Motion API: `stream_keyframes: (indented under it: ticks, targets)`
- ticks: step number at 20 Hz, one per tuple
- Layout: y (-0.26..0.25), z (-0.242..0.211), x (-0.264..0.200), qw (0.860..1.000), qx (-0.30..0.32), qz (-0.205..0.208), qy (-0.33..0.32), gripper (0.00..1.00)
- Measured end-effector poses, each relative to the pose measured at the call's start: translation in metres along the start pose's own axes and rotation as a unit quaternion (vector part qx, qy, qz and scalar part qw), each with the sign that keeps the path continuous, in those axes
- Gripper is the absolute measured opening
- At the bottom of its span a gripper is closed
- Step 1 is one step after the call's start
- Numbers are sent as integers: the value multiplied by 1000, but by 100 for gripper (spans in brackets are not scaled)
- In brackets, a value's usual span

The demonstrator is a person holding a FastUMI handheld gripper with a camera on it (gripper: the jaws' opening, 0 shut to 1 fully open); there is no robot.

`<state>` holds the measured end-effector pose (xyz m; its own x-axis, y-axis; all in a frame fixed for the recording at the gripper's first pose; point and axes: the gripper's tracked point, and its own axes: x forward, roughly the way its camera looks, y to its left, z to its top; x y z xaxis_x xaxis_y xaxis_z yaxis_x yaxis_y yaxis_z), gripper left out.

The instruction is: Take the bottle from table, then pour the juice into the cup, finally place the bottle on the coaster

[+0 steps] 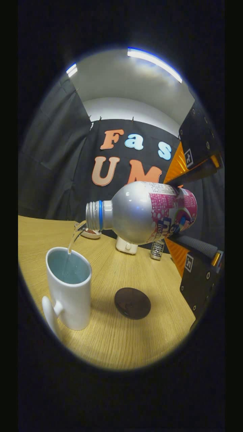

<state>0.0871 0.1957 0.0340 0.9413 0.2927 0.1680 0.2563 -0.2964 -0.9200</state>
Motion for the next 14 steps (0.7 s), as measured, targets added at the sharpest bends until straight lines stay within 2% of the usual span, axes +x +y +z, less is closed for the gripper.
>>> stream_keyframes:
  ticks: [14]
  targets:
    - [-5, 4, -1, 1000, -18, 5, -7, 76]
